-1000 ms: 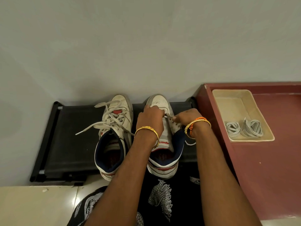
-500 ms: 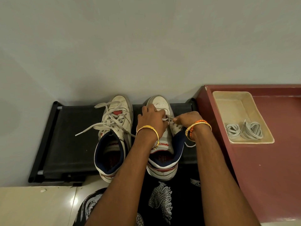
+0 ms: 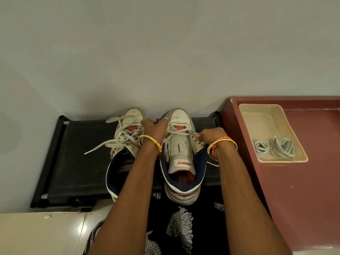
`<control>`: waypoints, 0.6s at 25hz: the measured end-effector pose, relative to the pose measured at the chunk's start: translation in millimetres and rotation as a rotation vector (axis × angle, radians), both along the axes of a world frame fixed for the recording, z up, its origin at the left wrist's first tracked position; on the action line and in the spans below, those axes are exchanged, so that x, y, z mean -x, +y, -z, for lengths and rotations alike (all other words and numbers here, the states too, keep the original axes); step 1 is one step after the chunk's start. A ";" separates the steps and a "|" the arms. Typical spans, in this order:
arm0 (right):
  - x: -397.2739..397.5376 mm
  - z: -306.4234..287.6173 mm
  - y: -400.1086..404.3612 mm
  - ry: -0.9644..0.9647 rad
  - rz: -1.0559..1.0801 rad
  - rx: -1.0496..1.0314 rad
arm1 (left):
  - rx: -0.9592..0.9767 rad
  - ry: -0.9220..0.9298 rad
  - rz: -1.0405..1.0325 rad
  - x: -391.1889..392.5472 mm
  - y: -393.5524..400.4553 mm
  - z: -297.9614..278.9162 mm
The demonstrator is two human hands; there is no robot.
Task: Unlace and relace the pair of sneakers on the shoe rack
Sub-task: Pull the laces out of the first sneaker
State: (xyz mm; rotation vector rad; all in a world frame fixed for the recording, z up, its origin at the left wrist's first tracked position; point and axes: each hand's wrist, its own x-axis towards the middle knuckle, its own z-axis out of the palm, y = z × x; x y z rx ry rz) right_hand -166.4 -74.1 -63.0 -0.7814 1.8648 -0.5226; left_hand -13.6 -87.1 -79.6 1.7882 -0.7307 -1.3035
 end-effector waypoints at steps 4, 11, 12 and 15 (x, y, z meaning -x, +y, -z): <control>1.1 -0.8 -3.2 -0.003 -0.061 0.001 | 0.120 -0.924 0.669 15.0 10.1 -5.5; -1.2 12.7 -4.6 0.045 -0.034 0.046 | 0.123 -0.960 0.622 30.3 13.8 -4.9; -1.7 13.5 -4.5 0.039 -0.006 0.050 | 0.127 -0.899 0.574 27.7 13.4 -6.4; -1.0 10.7 -7.2 0.053 -0.013 0.044 | 0.198 -0.632 0.379 16.0 13.3 -9.2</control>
